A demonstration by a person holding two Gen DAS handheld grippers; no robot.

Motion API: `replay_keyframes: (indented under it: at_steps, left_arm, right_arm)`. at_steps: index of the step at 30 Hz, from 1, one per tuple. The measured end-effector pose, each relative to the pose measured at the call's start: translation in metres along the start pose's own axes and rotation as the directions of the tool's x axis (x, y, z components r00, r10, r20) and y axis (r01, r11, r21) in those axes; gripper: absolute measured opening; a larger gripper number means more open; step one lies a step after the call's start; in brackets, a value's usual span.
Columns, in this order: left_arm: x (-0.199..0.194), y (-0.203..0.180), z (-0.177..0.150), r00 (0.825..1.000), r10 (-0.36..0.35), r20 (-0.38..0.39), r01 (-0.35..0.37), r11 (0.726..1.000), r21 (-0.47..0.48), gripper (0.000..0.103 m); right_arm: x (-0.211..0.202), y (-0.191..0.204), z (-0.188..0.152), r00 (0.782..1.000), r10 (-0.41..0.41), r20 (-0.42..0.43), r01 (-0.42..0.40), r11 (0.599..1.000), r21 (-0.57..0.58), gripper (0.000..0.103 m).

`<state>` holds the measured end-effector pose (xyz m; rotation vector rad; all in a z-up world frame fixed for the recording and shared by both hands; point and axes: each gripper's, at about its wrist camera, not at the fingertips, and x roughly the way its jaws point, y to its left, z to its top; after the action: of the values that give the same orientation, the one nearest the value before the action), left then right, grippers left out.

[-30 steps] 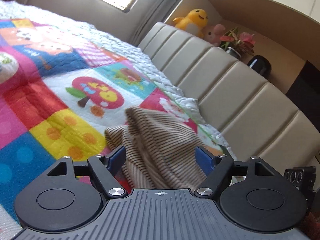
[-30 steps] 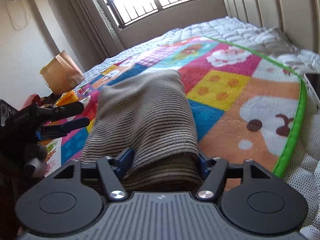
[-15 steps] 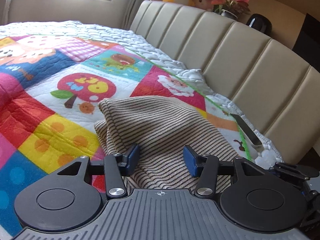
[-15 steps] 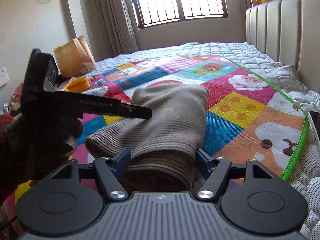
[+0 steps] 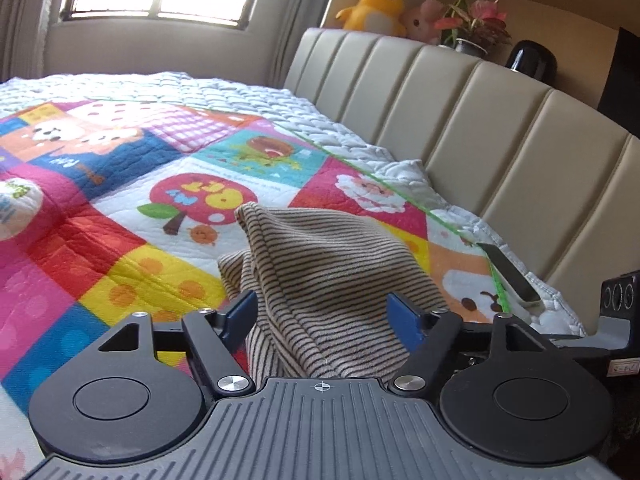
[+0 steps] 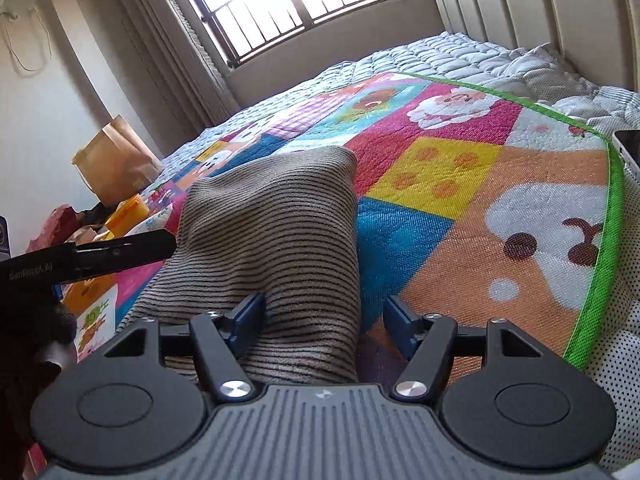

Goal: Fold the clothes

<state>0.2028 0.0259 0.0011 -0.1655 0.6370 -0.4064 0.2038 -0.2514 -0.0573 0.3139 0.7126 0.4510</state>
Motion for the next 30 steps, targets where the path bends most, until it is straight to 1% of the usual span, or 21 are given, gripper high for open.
replay_keyframes:
  at_steps: [2, 4, 7, 8, 10, 13, 15, 18, 21, 24, 26, 28, 30]
  left_arm:
    - [0.008, 0.001, -0.004, 0.999, -0.018, -0.042, 0.017, 1.000, -0.005, 0.083]
    - [0.017, 0.002, -0.012, 0.997, -0.027, -0.070, 0.026, 1.000, -0.013, 0.084]
    - [0.022, 0.005, -0.021, 0.998, -0.028, -0.063, 0.027, 0.999, -0.019, 0.084]
    - [0.021, 0.006, -0.022, 0.998, -0.031, -0.059, 0.030, 0.999, -0.021, 0.084]
    - [0.021, 0.008, -0.024, 0.998, -0.036, -0.054, 0.035, 0.999, -0.020, 0.084]
    - [0.024, 0.011, -0.028, 0.998, -0.040, -0.055, 0.038, 0.999, -0.031, 0.085]
    - [0.026, 0.013, -0.029, 0.997, -0.045, -0.055, 0.043, 0.998, -0.046, 0.086]
    - [0.027, 0.015, -0.029, 0.997, -0.048, -0.054, 0.045, 0.997, -0.063, 0.088]
    - [0.027, 0.016, -0.029, 0.997, -0.043, -0.061, 0.038, 0.996, -0.077, 0.090]
    - [0.027, 0.018, -0.029, 0.997, -0.056, -0.062, 0.051, 0.995, -0.080, 0.090]
    - [0.029, 0.022, -0.031, 0.996, -0.068, -0.063, 0.062, 0.994, -0.093, 0.092]
    - [0.031, 0.026, -0.032, 0.994, -0.083, -0.068, 0.075, 0.991, -0.113, 0.093]
    - [0.033, 0.031, -0.033, 0.992, -0.104, -0.073, 0.094, 0.987, -0.131, 0.093]
  right_arm:
    - [-0.001, 0.005, 0.001, 1.000, -0.006, -0.001, 0.006, 0.999, -0.043, 0.066]
    - [-0.003, 0.009, 0.005, 1.000, -0.005, -0.001, 0.005, 0.996, -0.088, 0.066]
    - [-0.008, 0.010, 0.016, 1.000, 0.019, -0.001, -0.019, 0.994, -0.104, 0.067]
    - [-0.010, 0.008, 0.021, 0.999, 0.035, 0.006, -0.034, 0.996, -0.088, 0.068]
    - [-0.009, 0.000, 0.030, 0.998, 0.062, 0.021, -0.061, 0.997, -0.043, 0.074]
    - [-0.002, -0.010, 0.040, 0.994, 0.099, 0.040, -0.100, 0.995, 0.025, 0.075]
    - [0.008, -0.016, 0.043, 0.994, 0.099, 0.036, -0.101, 0.993, 0.056, 0.075]
    - [0.022, -0.019, 0.040, 0.996, 0.085, 0.009, -0.085, 0.996, 0.040, 0.075]
    - [0.027, -0.019, 0.044, 0.993, 0.114, 0.015, -0.115, 0.993, 0.033, 0.075]
    - [0.036, -0.020, 0.056, 0.990, 0.137, 0.021, -0.138, 0.990, 0.037, 0.075]
    - [0.043, -0.020, 0.064, 0.988, 0.152, 0.025, -0.153, 0.987, 0.039, 0.078]
    - [0.056, -0.019, 0.071, 0.988, 0.155, 0.001, -0.155, 0.987, 0.034, 0.082]
    - [0.068, -0.017, 0.074, 0.983, 0.178, -0.035, -0.176, 0.984, 0.034, 0.082]
